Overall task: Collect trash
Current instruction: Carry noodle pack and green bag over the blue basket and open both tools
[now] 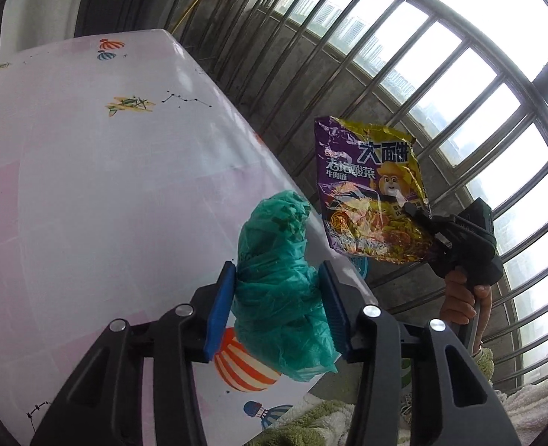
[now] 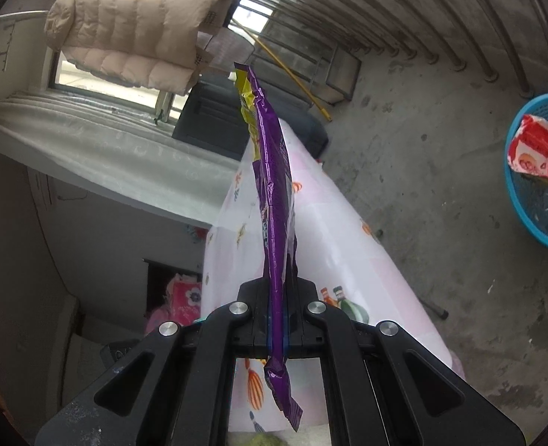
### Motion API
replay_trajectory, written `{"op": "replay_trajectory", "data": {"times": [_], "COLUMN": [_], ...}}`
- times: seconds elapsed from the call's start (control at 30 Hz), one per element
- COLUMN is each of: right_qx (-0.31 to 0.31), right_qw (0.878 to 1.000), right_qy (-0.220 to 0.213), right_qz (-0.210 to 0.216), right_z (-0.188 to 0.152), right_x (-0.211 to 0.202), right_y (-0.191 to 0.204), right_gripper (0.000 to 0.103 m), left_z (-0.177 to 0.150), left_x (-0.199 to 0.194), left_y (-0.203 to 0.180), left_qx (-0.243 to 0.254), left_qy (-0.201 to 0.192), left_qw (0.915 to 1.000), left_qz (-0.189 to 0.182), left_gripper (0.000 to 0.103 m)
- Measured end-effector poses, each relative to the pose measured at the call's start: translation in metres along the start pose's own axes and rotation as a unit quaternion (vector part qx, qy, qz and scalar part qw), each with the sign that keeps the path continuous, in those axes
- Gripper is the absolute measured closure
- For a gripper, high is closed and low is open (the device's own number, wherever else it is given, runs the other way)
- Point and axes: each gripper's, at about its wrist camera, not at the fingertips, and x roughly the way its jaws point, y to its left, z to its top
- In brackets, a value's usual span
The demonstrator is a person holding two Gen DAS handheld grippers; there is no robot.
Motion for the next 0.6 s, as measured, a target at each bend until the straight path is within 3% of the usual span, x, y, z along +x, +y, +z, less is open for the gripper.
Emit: {"op": "replay_trajectory", "data": {"times": [0.13, 0.27, 0.43, 0.6], "right_qx": [0.048, 0.113, 0.173, 0.208], "right_qw": [0.993, 0.977, 0.963, 0.956], "right_qy": [-0.105, -0.164, -0.181, -0.175], "right_qz": [-0.038, -0.072, -0.104, -0.112], "right_z": [0.019, 0.018, 0.008, 0.008], "right_x": [-0.063, -0.1, -0.108, -0.102], "right_y": [-0.033, -0.082, -0.133, -0.17], "right_gripper": [0.101, 0.101, 0.1, 0.1], "left_z": [0.037, 0.061, 0.079, 0.081], "left_x": [0.023, 0.073, 0.165, 0.266], "left_y": [-0.048, -0.098, -0.155, -0.21], "left_qx": [0.054, 0.103, 0.121, 0.143], "left_qy": [0.006, 0.036, 0.116, 0.191], "left_qw": [0.9976, 0.9914, 0.9779, 0.9619], "left_qz": [-0.041, -0.072, -0.126, -0.134], "left_gripper": [0.059, 0.059, 0.059, 0.058]}}
